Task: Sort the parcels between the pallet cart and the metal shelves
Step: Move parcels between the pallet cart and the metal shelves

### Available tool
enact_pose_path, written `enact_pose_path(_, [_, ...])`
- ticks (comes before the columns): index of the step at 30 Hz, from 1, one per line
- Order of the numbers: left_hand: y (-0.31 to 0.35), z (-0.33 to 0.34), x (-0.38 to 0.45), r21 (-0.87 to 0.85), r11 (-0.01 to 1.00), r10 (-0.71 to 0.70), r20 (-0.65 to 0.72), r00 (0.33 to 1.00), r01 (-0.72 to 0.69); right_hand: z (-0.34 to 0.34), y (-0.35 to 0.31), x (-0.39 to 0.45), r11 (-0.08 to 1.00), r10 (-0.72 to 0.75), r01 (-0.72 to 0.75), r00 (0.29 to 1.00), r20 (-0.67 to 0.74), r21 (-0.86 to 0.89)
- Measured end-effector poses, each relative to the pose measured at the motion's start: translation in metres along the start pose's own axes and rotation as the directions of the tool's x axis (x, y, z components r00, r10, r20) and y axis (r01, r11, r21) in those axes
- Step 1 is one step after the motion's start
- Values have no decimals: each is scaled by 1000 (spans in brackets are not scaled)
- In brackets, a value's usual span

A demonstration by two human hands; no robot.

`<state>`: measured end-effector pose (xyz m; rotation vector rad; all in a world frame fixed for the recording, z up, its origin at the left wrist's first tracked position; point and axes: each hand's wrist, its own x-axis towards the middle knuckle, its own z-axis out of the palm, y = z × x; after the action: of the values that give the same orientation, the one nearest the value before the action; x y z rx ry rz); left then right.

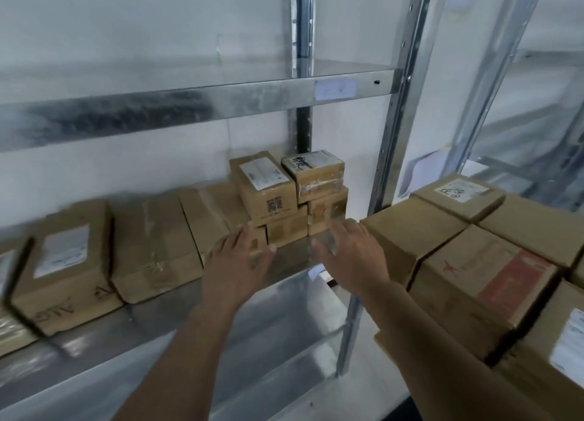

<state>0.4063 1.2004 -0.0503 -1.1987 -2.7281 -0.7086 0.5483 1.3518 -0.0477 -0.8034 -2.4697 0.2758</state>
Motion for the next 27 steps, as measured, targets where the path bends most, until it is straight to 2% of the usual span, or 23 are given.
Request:
enact_pose_path(4, [-14,-3,47,-31,998,-60,32,998,61,15,-6,52,1000,-5,6,999,34,-14])
enact_pose_path(7, [-21,-2,79,-86,991,-95,70,993,101,27,-9,87,999,50,-51,997,61,15])
enact_pose_path(15, [-32,14,148,-238,955,-149,123,981,175,46,-23,157,956,145,-184,974,176,230])
enact_pose_path(20, [-35,24,158,-459,851,-190,183,965,254,65,-23,166,908,183,-256,954,236,333])
enact_pose_path(22, [-37,25,153,-565,777,-207,188,960,278,69,-23,164,855,170,-274,951,259,440])
enact_pose_path(25, [-38,25,145,-697,653,-225,195,955,297,66,-23,160,798,112,-264,948,297,542])
enact_pose_path(27, [-35,22,136,-723,636,-219,168,961,271,60,-24,153,782,36,-243,937,348,574])
